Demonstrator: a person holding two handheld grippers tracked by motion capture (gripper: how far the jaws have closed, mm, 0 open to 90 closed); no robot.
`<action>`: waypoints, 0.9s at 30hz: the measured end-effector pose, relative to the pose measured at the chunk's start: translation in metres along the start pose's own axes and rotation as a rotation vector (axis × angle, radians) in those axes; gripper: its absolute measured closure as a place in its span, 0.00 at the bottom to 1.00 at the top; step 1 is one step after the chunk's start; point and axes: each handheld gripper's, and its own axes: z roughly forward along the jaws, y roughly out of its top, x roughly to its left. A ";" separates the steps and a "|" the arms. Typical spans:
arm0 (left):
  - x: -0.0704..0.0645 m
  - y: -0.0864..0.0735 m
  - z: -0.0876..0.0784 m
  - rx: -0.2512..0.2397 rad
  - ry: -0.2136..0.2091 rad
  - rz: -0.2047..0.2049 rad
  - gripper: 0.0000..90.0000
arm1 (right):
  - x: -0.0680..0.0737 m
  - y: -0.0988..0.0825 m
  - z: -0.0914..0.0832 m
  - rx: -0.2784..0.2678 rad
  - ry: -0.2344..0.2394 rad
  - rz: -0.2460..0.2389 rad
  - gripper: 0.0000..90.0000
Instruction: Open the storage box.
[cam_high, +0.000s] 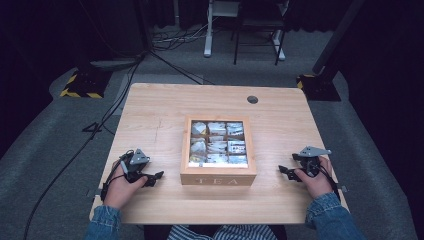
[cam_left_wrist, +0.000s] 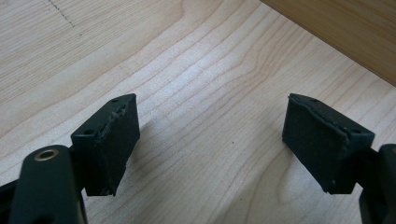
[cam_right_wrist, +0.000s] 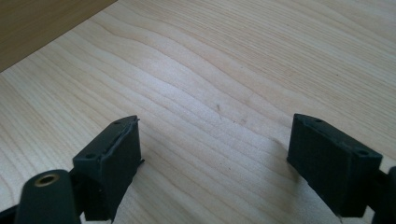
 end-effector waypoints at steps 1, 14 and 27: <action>0.000 0.000 0.000 0.000 0.001 -0.001 0.22 | 0.000 0.000 0.000 0.000 0.000 0.000 0.19; 0.000 0.001 0.000 0.002 0.001 -0.007 0.22 | 0.000 0.000 0.000 0.000 -0.002 0.001 0.19; 0.000 0.001 0.000 0.002 0.000 -0.007 0.22 | 0.007 0.005 -0.005 -0.009 0.004 -0.018 0.32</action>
